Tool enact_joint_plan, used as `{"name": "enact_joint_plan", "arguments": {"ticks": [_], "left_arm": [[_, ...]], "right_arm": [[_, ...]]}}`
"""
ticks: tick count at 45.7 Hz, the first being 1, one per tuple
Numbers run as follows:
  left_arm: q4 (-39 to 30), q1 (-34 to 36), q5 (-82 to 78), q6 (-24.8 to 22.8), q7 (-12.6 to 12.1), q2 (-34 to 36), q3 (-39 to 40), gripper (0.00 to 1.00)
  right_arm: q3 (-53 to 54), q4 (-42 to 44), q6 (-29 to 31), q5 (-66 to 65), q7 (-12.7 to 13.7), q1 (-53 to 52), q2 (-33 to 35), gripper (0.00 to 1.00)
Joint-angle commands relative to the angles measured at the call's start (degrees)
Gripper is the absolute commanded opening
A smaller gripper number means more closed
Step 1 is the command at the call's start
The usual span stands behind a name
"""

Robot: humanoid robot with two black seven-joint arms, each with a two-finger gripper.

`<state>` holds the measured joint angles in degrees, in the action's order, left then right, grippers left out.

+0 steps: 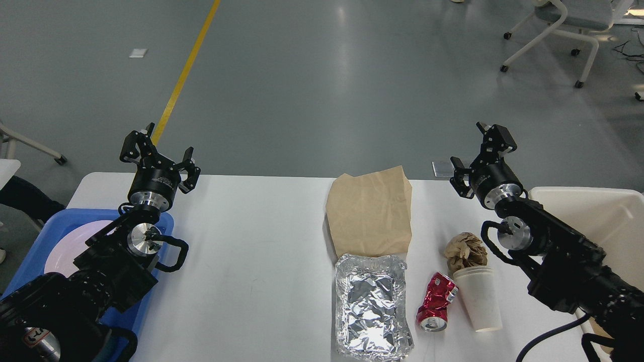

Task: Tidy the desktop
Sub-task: 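Raise the right gripper up and away from the white bin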

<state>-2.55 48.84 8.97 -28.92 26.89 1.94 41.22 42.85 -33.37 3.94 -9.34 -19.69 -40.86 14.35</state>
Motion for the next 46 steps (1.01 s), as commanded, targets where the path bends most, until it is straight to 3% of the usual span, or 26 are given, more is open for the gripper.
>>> {"name": "enact_joint_plan", "arguments": {"ticks": [1, 9, 19, 24, 30, 40, 46], "left_arm": [[0.0, 0.0, 0.0, 0.0, 0.0, 0.0, 0.0, 0.96], [0.0, -0.1, 0.0, 0.0, 0.0, 0.0, 0.0, 0.96], [0.0, -0.1, 0.0, 0.0, 0.0, 0.0, 0.0, 0.96], [0.0, -0.1, 0.0, 0.0, 0.0, 0.0, 0.0, 0.96], [0.0, 0.0, 0.0, 0.0, 0.0, 0.0, 0.0, 0.96], [0.0, -0.1, 0.0, 0.0, 0.0, 0.0, 0.0, 0.96], [0.0, -0.1, 0.0, 0.0, 0.0, 0.0, 0.0, 0.96]], "right_arm": [[-0.3, 0.0, 0.0, -0.1, 0.0, -0.4, 1.1, 1.0], [-2.8, -1.8, 1.1, -2.5, 0.2, -2.1, 5.5, 1.0], [-18.7, -2.1, 7.2, -14.2, 1.0, -11.5, 8.9, 1.0], [-33.6, -2.2, 7.5, -15.5, 2.7, -18.4, 10.3, 1.0], [-56.8, -2.1, 7.1, -15.0, 7.3, -28.1, 9.5, 1.0], [-90.1, -3.2, 7.6, -14.1, 13.2, -39.4, 0.6, 1.0], [-105.5, -10.3, 9.1, -11.5, 13.6, -47.0, -2.5, 1.0]]}}
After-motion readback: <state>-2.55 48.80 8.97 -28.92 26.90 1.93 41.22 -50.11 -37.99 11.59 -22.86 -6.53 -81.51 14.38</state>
